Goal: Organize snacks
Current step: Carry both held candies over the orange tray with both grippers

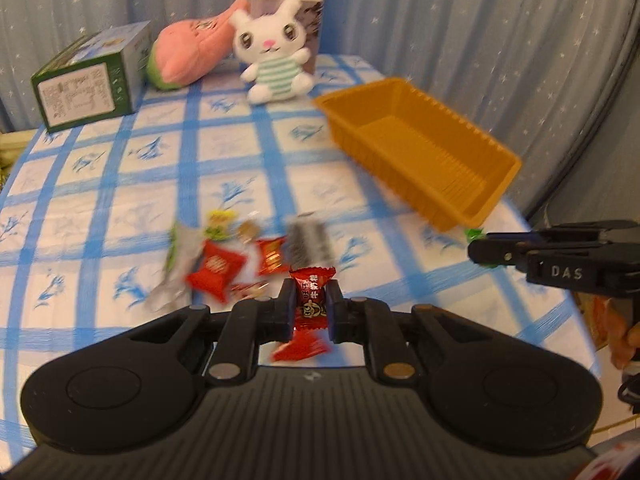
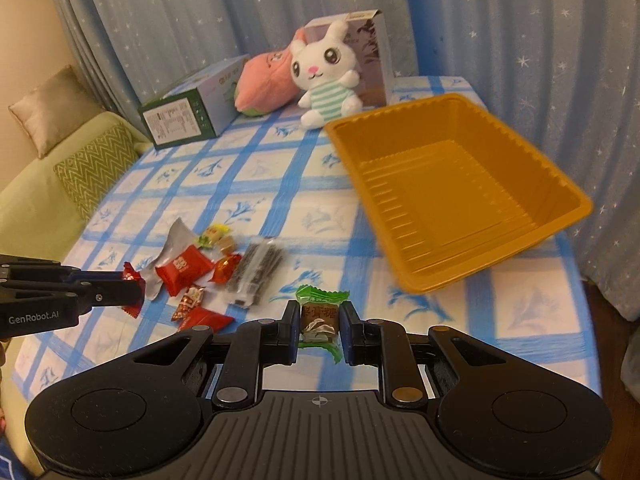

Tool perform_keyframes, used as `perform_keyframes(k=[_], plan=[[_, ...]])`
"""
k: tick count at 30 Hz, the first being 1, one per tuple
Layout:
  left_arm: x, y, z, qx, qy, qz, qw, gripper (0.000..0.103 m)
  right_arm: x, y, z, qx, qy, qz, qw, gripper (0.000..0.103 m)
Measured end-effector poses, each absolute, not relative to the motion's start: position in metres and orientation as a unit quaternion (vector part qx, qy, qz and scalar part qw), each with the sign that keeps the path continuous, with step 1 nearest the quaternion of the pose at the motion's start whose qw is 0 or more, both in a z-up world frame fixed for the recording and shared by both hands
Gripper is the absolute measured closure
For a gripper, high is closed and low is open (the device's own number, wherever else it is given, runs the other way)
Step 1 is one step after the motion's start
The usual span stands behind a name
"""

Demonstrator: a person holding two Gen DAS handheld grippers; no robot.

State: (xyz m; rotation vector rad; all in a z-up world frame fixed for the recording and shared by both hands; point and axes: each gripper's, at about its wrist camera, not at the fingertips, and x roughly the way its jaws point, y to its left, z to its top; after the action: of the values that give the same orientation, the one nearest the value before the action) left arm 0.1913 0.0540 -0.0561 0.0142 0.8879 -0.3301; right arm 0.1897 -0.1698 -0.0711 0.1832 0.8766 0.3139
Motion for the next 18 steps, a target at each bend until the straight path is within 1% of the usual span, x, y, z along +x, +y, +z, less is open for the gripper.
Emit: perform_keyframes(k=[8,18], plan=[[0.204,-0.018,-0.036,-0.006,0.405,-0.169,0.898,0.09,0.194,-0.232,-0.049,0.095,0.398,0.153,0.9,0.082],[0.242,-0.093,-0.034,-0.007,0.403,-0.164,0.9,0.09,0.23,-0.299,-0.038,0.112,0.368,0.139,0.913,0.082]])
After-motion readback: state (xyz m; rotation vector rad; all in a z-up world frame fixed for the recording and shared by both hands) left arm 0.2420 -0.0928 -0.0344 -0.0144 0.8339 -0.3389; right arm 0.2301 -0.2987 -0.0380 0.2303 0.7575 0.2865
